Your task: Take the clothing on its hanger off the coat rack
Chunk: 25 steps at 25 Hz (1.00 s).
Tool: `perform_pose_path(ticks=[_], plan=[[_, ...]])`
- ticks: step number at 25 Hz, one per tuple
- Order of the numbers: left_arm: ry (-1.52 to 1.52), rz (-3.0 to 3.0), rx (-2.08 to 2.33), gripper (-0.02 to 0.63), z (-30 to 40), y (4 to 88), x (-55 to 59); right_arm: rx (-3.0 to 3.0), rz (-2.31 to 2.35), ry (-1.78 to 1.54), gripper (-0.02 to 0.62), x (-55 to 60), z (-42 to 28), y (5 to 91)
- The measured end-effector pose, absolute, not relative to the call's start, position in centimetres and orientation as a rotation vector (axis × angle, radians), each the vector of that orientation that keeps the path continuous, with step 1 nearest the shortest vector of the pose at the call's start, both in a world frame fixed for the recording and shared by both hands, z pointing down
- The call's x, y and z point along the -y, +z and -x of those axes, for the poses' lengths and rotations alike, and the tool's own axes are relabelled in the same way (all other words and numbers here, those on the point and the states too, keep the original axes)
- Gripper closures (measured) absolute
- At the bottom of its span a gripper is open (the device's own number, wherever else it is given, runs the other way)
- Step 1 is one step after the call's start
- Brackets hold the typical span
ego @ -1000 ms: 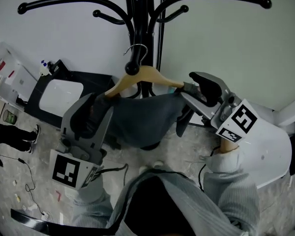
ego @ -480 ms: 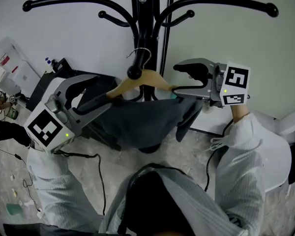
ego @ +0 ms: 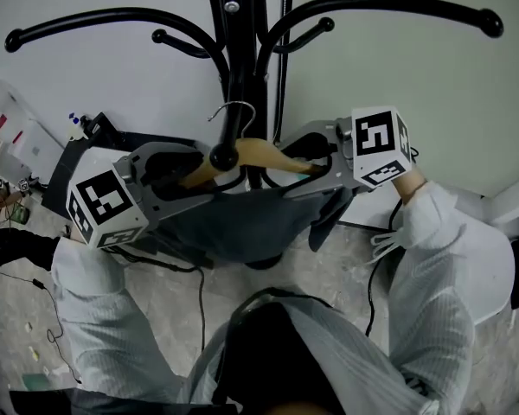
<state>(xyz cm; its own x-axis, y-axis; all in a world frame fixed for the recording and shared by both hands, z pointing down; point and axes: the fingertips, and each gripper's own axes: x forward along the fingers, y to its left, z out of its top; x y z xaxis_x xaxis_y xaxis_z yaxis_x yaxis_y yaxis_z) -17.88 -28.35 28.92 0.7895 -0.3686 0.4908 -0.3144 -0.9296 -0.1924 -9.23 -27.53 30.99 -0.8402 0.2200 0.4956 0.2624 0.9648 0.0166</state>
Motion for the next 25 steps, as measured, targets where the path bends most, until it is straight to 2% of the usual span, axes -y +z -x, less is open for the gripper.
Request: perform_pose_path(ticks=[4,7,9,11,25], plan=[[-0.855,2.897,-0.475,0.36,17.4,30.6,28.1,2.604,0.319,-0.077,0.411,27.8,9.3,32.2],[-0.879,2.924,-0.45,0.394,17.3,31.5,28.0,2.633,0.273,-0.067,0.539,28.4,9.2,32.0],[-0.868,2.958,-0.469,0.463,17.4,31.4,28.4,2.637,0.262,-0.064,0.545,28.5,9.1,31.9],[-0.853,3.002,-0.462,0.495,17.4,31.2,28.6,2.637,0.266,-0.055,0.551,28.4,9.1,31.9],[-0.832,3.066,-0.415,0.517,17.0,30.4,27.1,2.626,0.265,-0.067,0.566,27.0,8.8,31.5]])
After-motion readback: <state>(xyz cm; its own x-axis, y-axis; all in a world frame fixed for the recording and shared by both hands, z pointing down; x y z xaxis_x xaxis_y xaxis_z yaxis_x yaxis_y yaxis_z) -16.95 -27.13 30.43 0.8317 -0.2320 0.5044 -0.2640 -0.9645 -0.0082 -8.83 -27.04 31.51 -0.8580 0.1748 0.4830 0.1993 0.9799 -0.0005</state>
